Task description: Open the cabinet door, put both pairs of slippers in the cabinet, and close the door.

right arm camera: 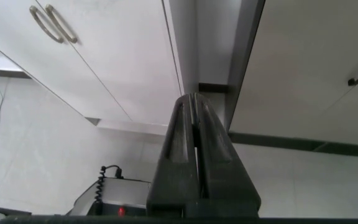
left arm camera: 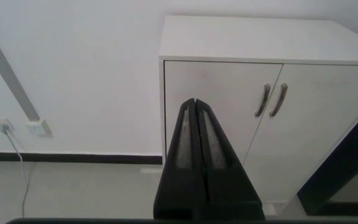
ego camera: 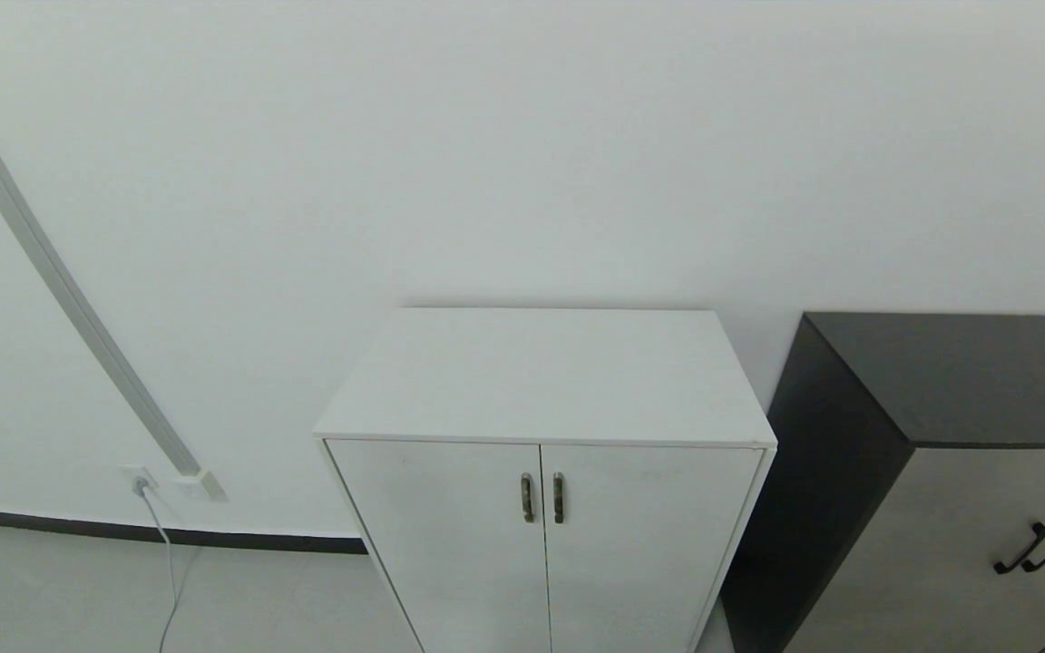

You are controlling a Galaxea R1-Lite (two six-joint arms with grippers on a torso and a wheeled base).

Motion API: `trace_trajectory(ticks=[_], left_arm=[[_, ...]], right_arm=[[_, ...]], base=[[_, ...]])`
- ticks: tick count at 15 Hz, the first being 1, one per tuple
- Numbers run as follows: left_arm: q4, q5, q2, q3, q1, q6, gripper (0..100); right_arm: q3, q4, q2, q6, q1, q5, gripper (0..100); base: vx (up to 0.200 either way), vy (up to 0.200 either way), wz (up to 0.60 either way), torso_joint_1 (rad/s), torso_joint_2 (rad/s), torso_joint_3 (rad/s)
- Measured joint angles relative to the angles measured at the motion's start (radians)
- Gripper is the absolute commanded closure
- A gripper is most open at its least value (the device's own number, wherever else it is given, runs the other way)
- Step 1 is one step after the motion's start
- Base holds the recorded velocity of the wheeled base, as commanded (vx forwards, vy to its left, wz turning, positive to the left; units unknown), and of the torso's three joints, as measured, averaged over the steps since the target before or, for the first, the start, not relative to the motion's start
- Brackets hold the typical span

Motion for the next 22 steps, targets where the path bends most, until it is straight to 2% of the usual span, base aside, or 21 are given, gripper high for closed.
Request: trace_trajectory(ticks=[7,12,13,16,19,21,22], left_arm=[[0.0,0.0,0.0,0.0,0.0,-0.001,100],[0.0,0.0,0.0,0.0,0.0,0.0,100],[0.0,0.0,0.0,0.0,0.0,0.0,100],[0.0,0.0,0.0,0.0,0.0,0.0,100],[0.0,0.0,0.0,0.0,0.0,0.0,100],[0.0,0.0,0.0,0.0,0.0,0.0,100],[0.0,0.0,0.0,0.0,0.0,0.0,100]], right_arm=[[-0.002,0.004,-0.04,-0.019,-0.02,-0.066,100],[0.0,0.003,-0.154,-0.044,-0.026,-0.083,100],[0.0,0.003,-0.189,-0.043,-0.013,-0.07,100],[0.0,0.008,-0.269,-0.053,0.1,-0.063,100],[-0.005,0.048,-0.327,-0.128,0.151,-0.011,100],[-0.005,0.047,-0.33,-0.13,0.143,-0.01,100],[-0.005,0.047,-0.324,-0.129,0.095,-0.01,100]], base=[[0.0,0.0,0.0,0.0,0.0,0.0],[0.0,0.0,0.0,0.0,0.0,0.0],[0.0,0.0,0.0,0.0,0.0,0.0],[0.0,0.0,0.0,0.0,0.0,0.0],[0.0,0.0,0.0,0.0,0.0,0.0],[0.0,0.0,0.0,0.0,0.0,0.0],[0.0,0.0,0.0,0.0,0.0,0.0]])
